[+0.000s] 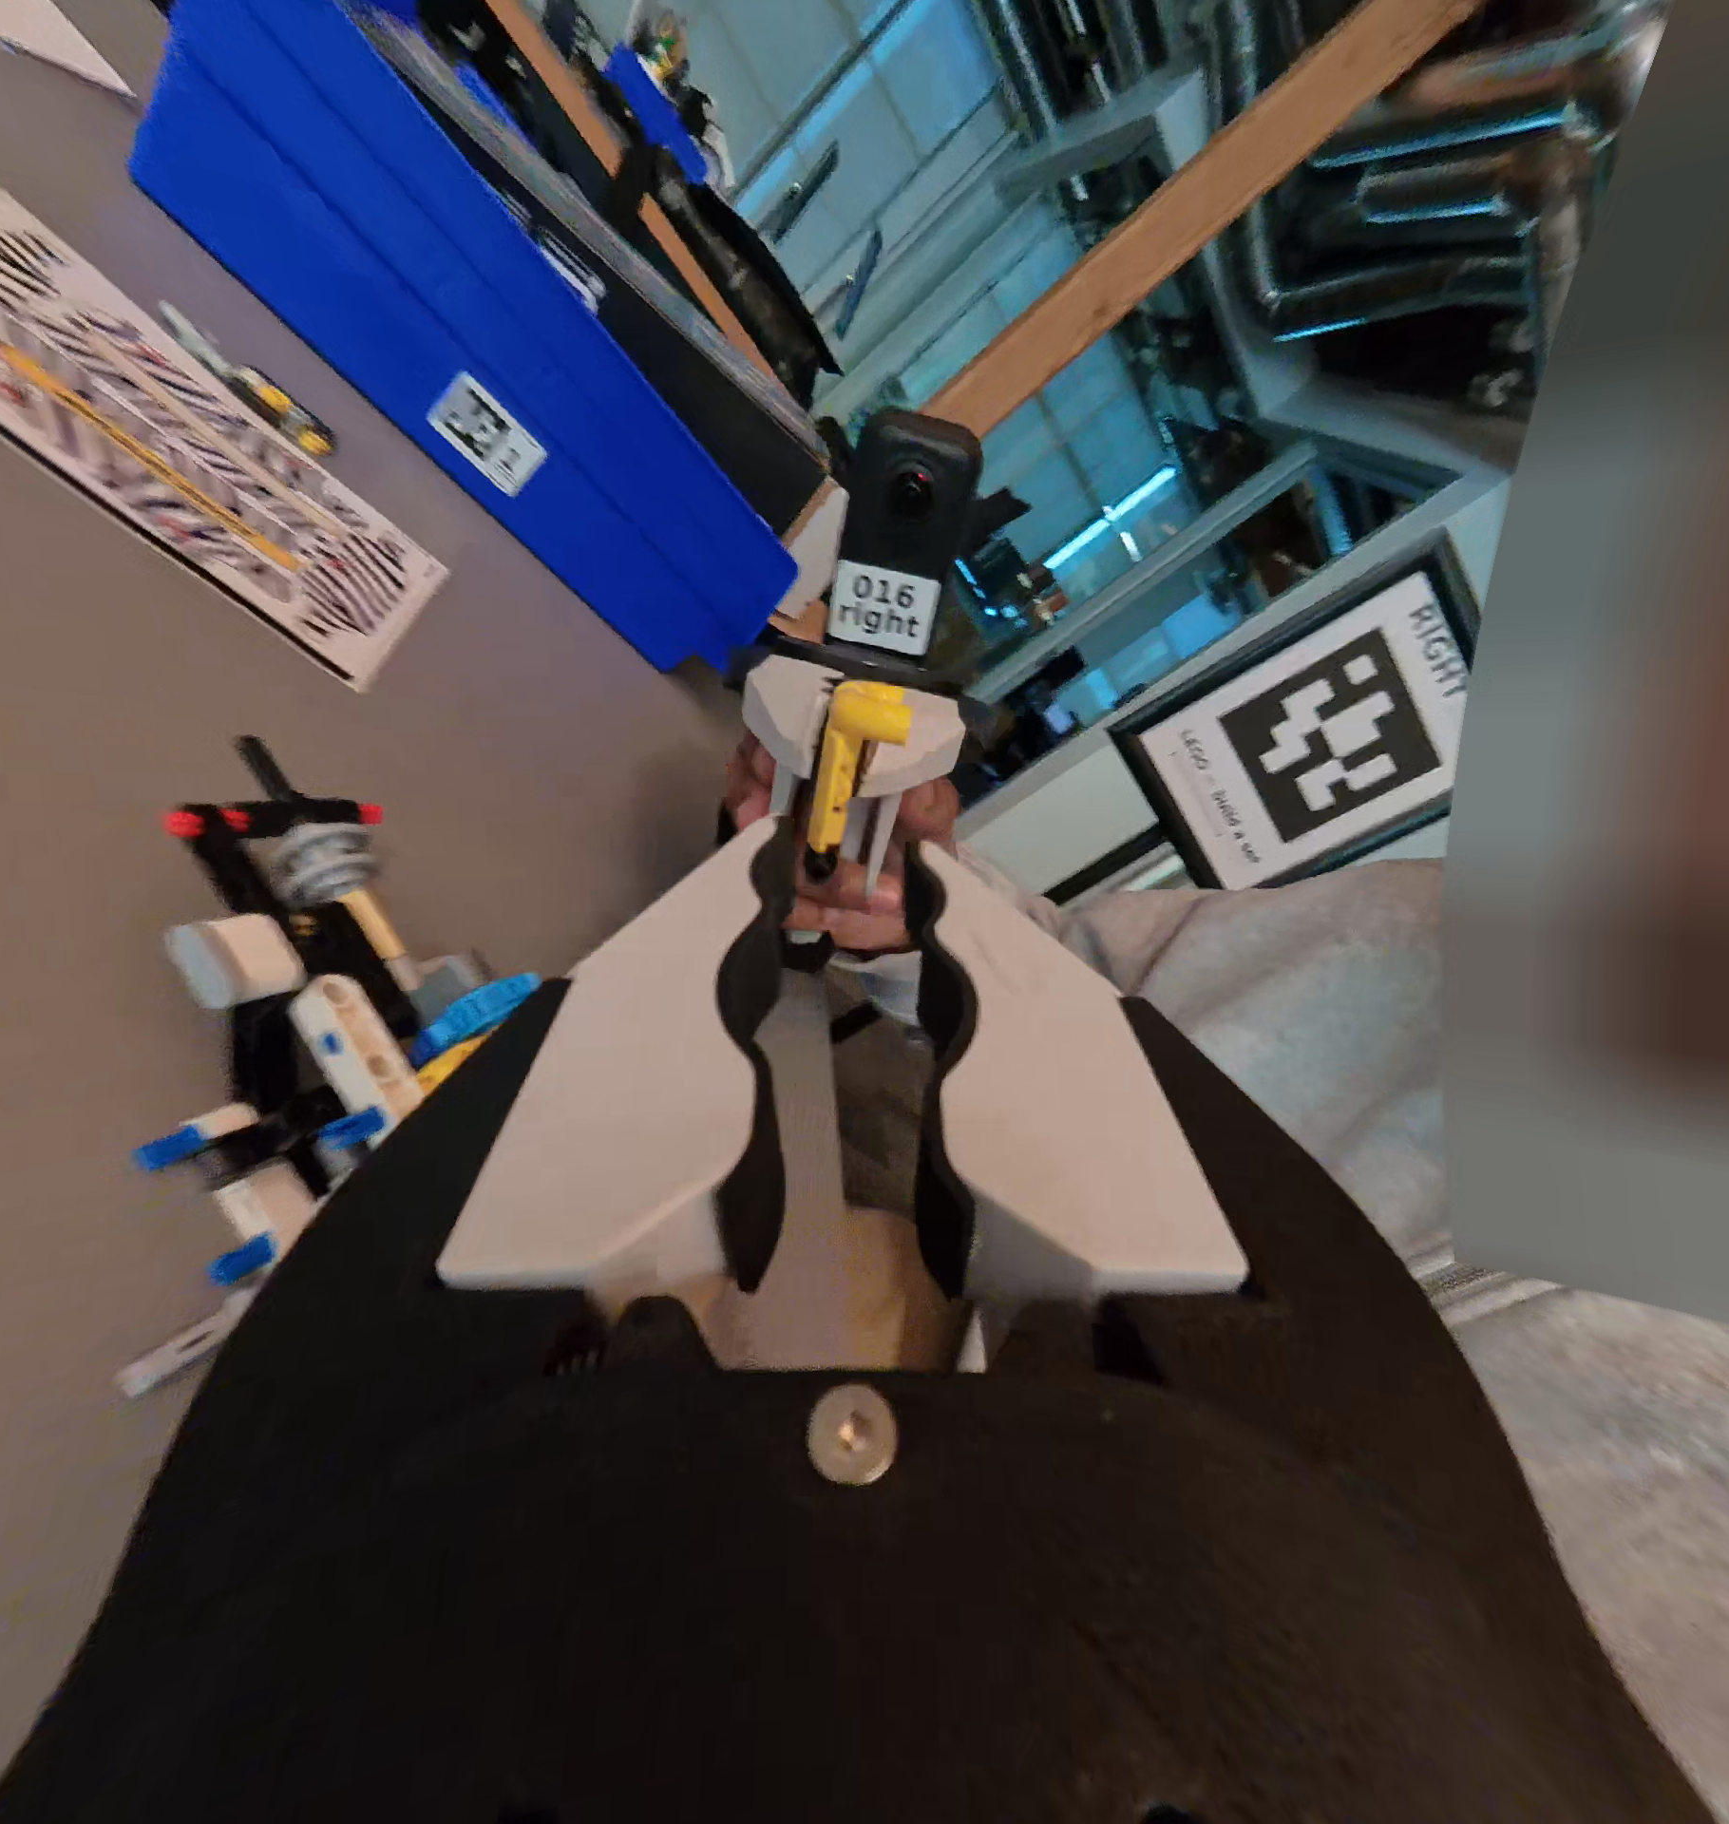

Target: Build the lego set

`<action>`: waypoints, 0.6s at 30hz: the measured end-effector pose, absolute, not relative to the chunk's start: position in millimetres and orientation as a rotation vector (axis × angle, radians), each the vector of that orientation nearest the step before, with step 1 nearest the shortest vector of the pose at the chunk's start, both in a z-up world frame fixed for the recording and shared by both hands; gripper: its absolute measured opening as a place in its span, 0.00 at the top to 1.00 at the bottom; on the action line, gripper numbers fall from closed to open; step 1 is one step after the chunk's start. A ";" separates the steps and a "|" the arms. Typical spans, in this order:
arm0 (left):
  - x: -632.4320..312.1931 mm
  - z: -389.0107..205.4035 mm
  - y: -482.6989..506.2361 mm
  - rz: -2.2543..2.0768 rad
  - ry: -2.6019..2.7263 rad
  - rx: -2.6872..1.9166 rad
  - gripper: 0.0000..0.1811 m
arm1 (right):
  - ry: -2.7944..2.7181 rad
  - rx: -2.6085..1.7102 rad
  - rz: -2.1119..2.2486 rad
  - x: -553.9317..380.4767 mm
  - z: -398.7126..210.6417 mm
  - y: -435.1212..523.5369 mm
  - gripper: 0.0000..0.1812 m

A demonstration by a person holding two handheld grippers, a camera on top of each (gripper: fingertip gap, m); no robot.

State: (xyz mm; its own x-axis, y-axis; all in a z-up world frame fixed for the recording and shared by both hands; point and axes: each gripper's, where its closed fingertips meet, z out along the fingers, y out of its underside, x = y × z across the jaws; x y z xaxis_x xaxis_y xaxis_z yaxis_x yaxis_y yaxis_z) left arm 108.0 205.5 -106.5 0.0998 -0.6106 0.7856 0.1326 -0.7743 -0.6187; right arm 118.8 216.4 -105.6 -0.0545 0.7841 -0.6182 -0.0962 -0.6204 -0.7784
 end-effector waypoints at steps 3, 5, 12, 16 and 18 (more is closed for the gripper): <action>81.4 -104.1 221.4 -1.575 0.458 -1.813 0.86 | -0.744 -1.597 1.638 130.4 -109.3 228.7 0.97; 62.3 -108.5 236.9 -1.461 0.452 -1.816 0.83 | -0.722 -1.612 1.589 138.0 -111.4 236.4 0.97; 45.4 -180.2 262.1 -1.275 0.670 -2.148 0.88 | -0.590 -1.846 1.460 141.2 -150.2 253.2 0.97; 52.2 -216.9 259.1 -1.131 0.867 -2.289 0.90 | -0.573 -1.996 1.390 130.4 -175.5 250.0 0.97; 58.0 -222.7 254.9 -1.155 0.924 -2.300 0.91 | -0.584 -2.038 1.368 126.1 -182.0 248.0 0.97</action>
State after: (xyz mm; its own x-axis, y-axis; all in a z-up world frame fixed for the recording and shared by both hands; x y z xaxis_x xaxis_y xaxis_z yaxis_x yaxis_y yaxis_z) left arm 58.0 254.9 -222.7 0.4389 -0.7123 0.5477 -0.3776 -0.6993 -0.6069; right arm 126.1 248.0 -182.0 0.3691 0.6538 -0.6605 0.0251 -0.7175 -0.6961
